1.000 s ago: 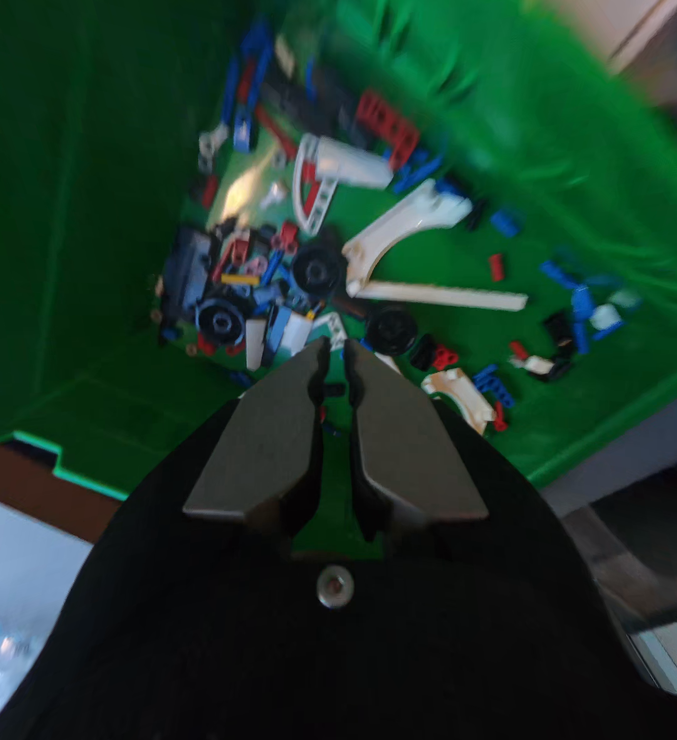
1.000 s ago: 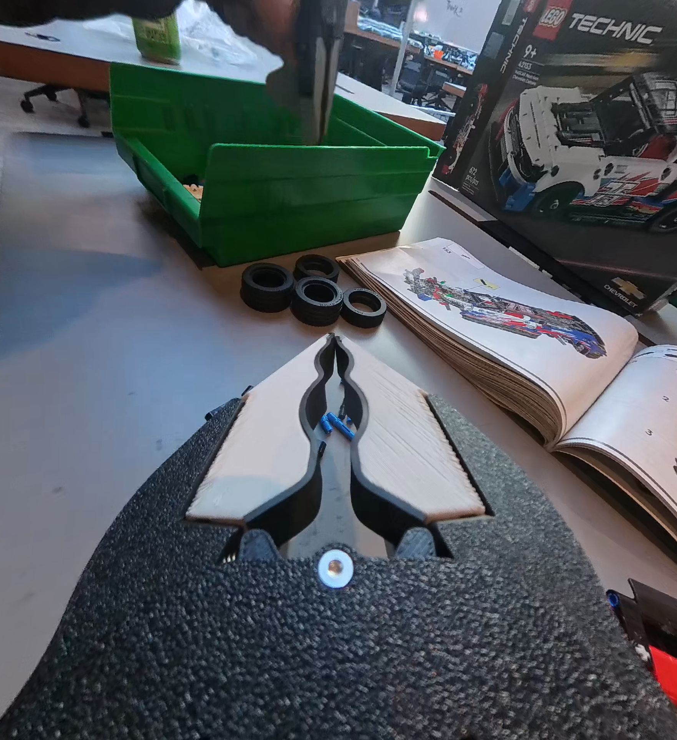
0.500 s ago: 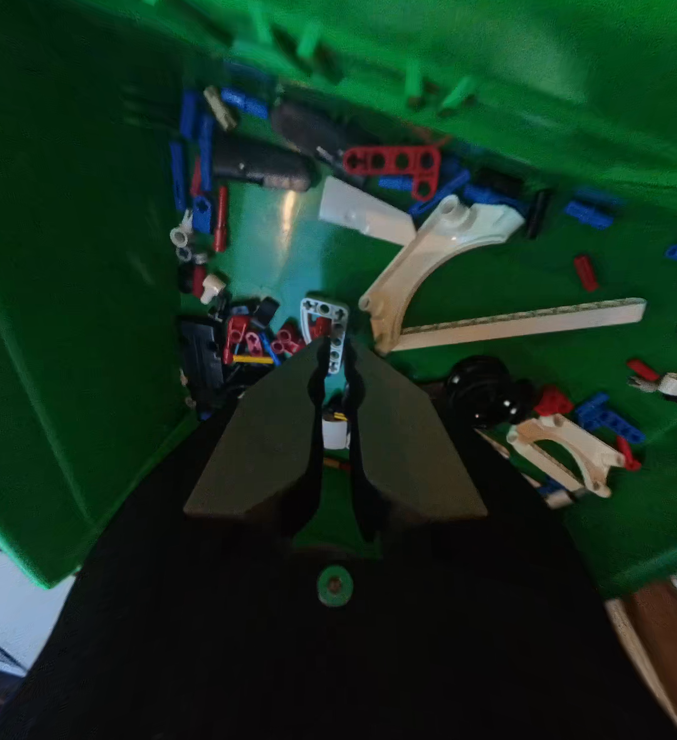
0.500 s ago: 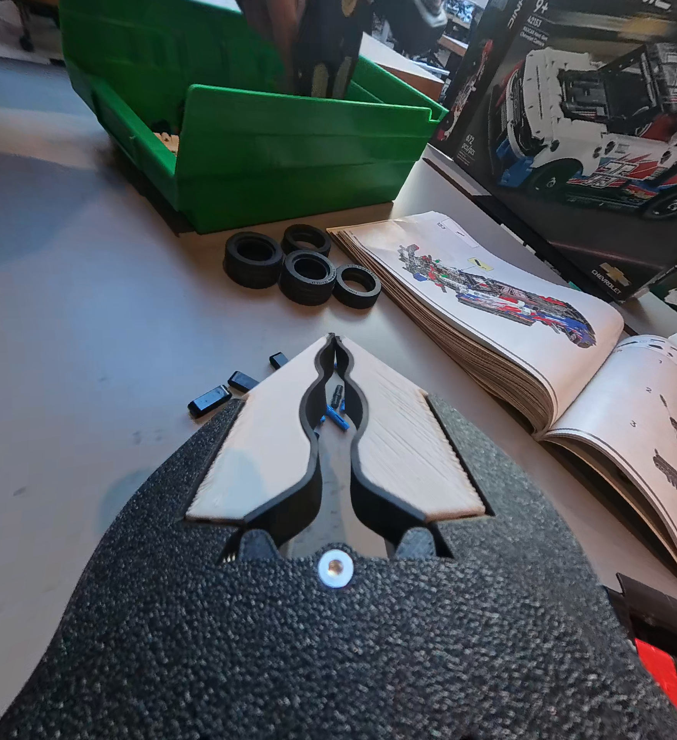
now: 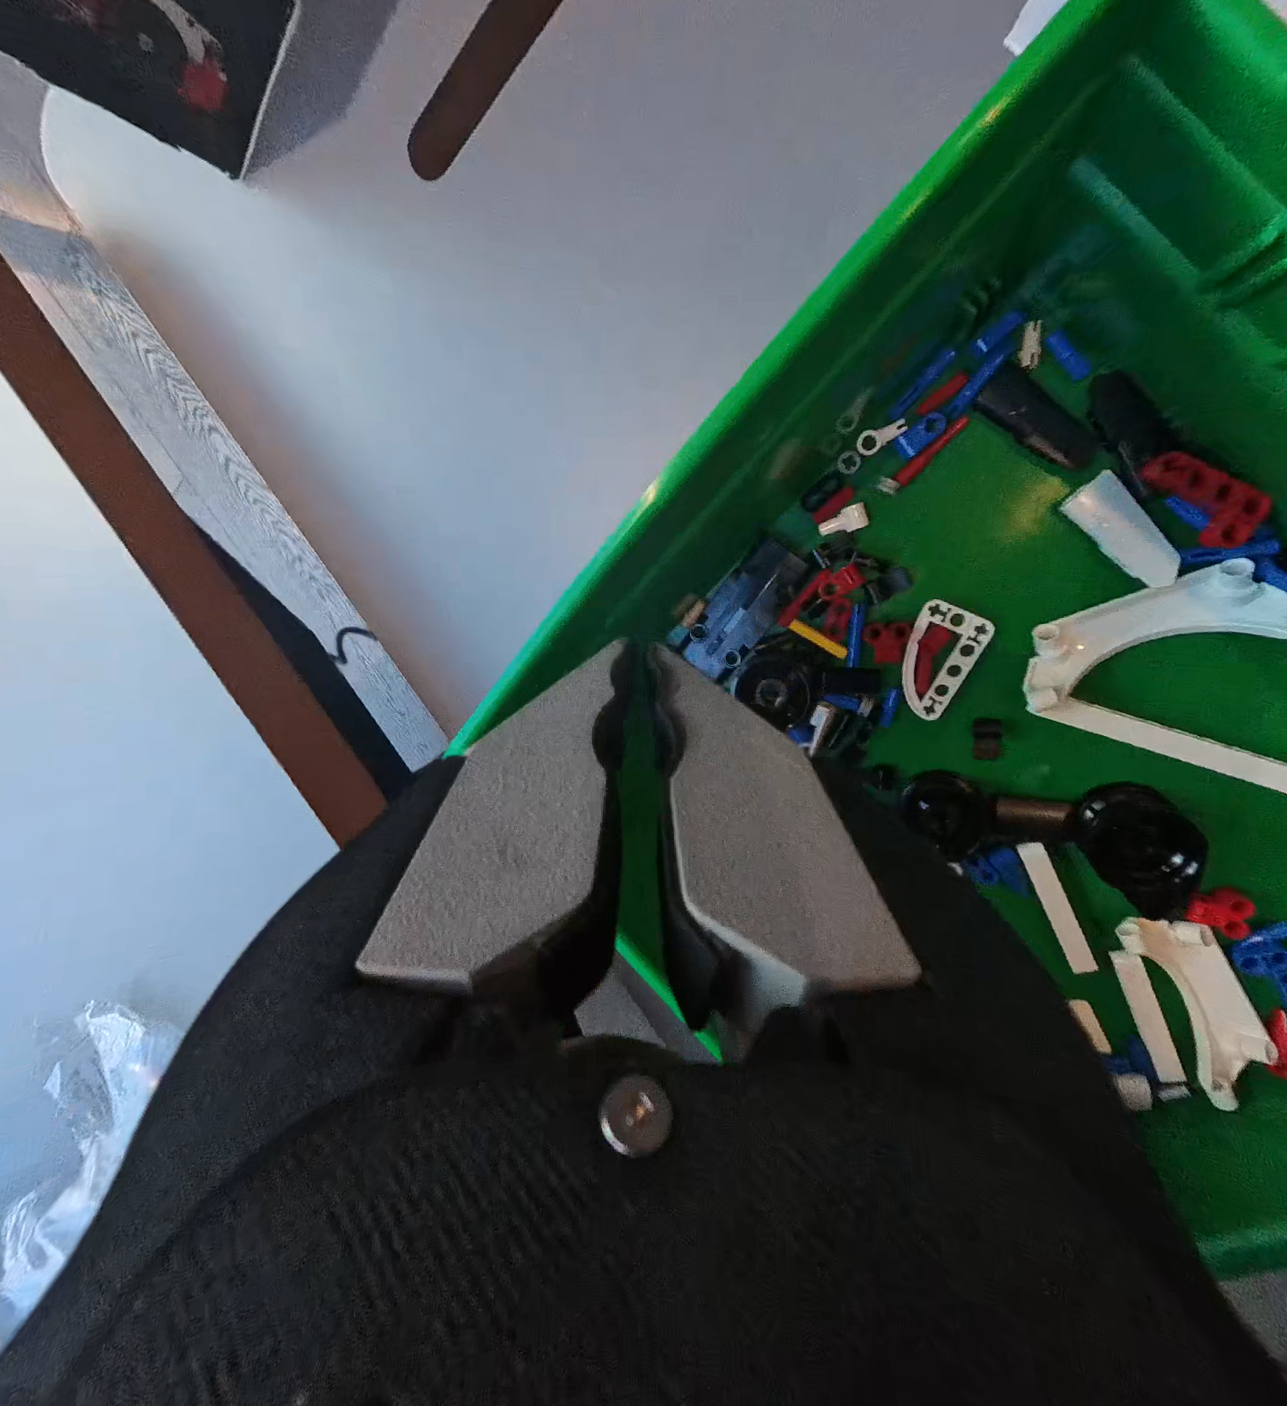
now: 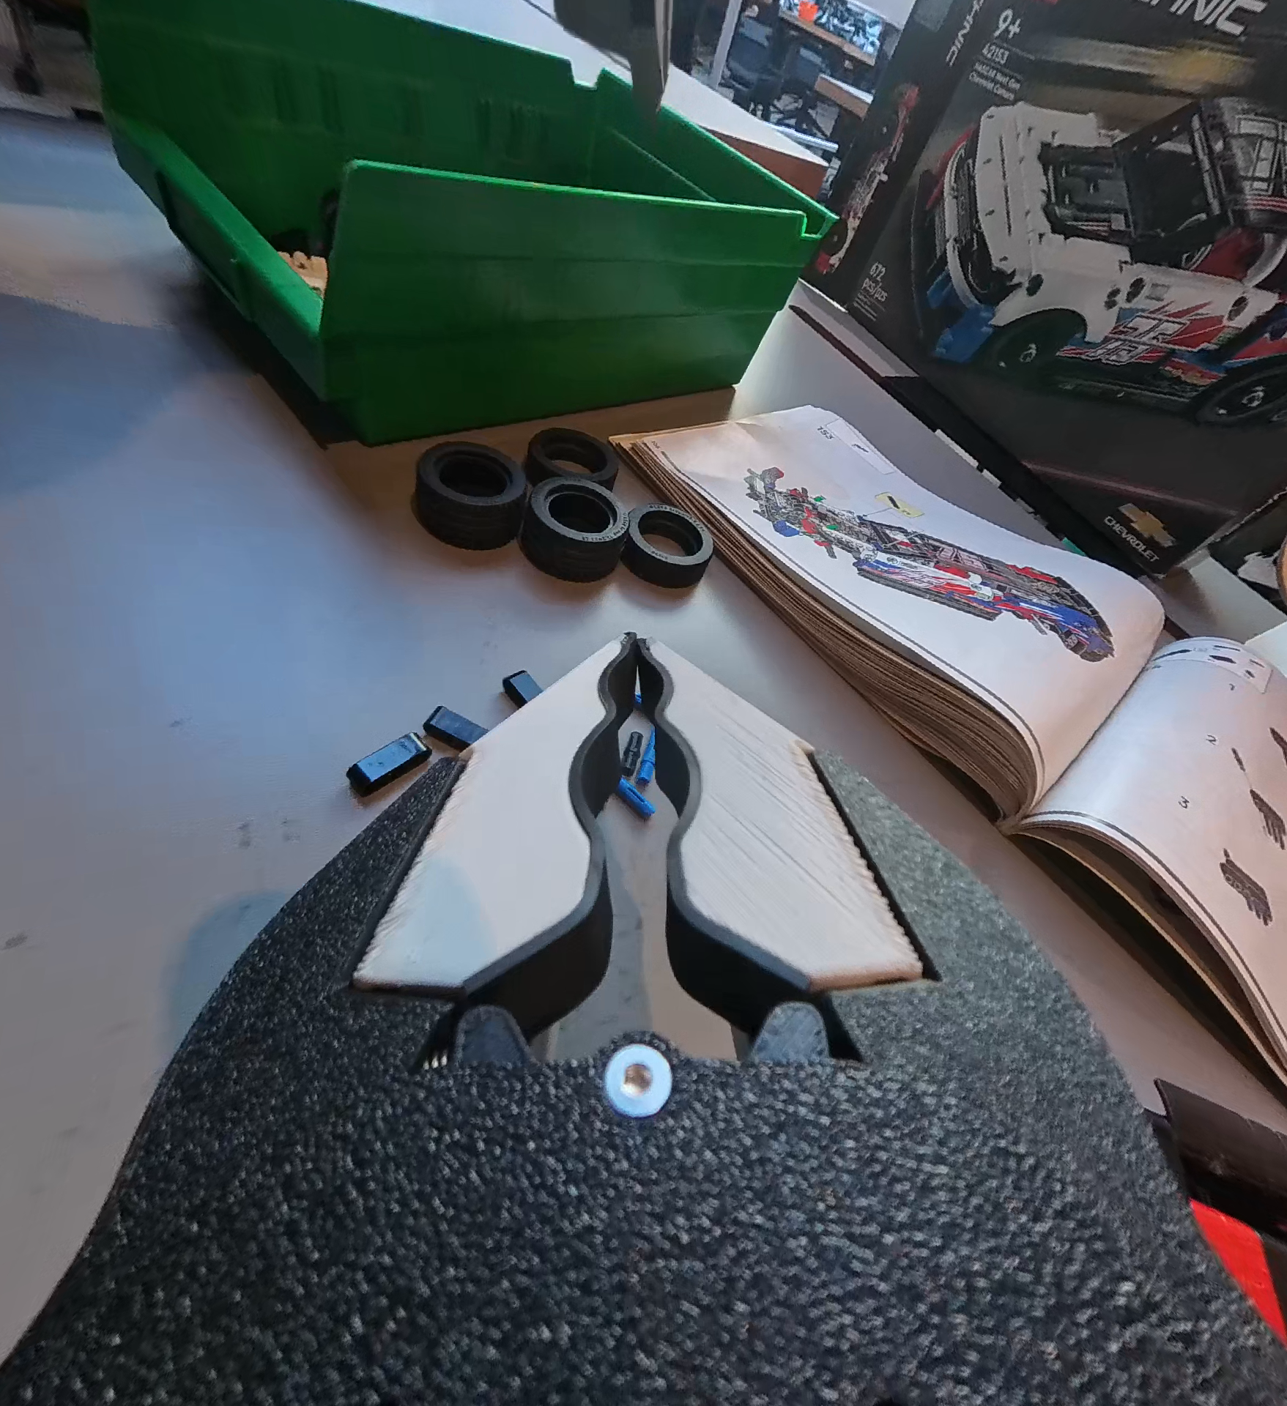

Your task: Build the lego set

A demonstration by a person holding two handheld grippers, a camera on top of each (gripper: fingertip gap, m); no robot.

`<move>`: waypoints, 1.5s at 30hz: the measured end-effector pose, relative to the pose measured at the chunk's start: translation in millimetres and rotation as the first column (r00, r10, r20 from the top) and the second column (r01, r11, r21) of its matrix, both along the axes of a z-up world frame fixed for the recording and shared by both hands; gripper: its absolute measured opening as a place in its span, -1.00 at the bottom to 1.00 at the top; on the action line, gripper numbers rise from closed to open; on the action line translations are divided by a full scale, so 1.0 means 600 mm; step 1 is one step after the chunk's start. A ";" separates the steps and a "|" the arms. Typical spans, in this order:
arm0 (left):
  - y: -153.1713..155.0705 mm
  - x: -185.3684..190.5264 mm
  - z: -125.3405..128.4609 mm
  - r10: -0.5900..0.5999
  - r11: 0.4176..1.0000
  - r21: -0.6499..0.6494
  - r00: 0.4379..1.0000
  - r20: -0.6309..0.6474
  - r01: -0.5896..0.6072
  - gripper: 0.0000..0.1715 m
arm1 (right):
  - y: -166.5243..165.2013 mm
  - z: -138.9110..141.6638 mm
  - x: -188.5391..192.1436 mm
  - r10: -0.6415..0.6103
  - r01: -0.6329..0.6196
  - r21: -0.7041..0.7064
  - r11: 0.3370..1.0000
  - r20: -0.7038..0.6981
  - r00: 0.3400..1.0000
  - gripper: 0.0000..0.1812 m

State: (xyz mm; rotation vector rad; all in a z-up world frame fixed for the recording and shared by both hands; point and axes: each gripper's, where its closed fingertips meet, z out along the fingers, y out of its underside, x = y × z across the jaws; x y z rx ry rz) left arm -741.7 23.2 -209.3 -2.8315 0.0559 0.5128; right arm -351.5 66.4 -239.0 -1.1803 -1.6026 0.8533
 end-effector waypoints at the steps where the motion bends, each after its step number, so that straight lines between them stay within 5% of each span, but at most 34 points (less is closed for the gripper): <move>1: -0.004 0.000 -0.006 0.004 1.000 -0.018 1.000 -0.013 -0.004 -1.00 | 0.000 0.001 0.000 0.002 -0.002 0.001 1.000 -0.004 1.000 -1.00; 14: -0.026 -0.013 -0.124 -0.002 0.954 -0.298 0.998 -0.067 -0.018 -1.00 | 0.003 0.016 0.006 0.008 -0.011 -0.046 0.999 -0.056 0.998 -1.00; 18: -0.040 -0.028 -0.112 -0.037 0.938 -0.345 0.998 -0.044 0.019 -0.94 | 0.004 0.022 0.009 0.009 -0.013 -0.051 0.999 -0.076 0.997 -1.00; 21: -0.046 -0.017 -0.113 -0.152 0.913 -0.373 0.987 0.059 0.164 -0.96 | 0.005 0.024 0.010 0.011 -0.016 -0.063 0.998 -0.084 0.996 -1.00; 26: -0.059 -0.013 -0.124 -0.428 0.766 -0.491 0.899 0.093 0.415 -0.82 | 0.008 0.029 0.012 0.011 -0.021 -0.093 0.995 -0.100 0.995 -1.00; 29: -0.057 -0.021 -0.127 -0.466 0.719 -0.546 0.881 0.082 0.431 -0.98 | 0.010 0.033 0.014 0.011 -0.023 -0.105 0.994 -0.113 0.994 -1.00; 34: -0.069 -0.023 -0.137 -0.480 0.668 -0.609 0.873 0.087 0.427 -0.90 | 0.012 0.039 0.018 0.013 -0.031 -0.132 0.991 -0.137 0.990 -1.00; 45: -0.073 -0.022 -0.146 -0.456 0.662 -0.618 0.882 0.119 0.425 -1.00 | 0.022 0.054 0.026 0.009 -0.051 -0.219 0.974 -0.187 0.982 -1.00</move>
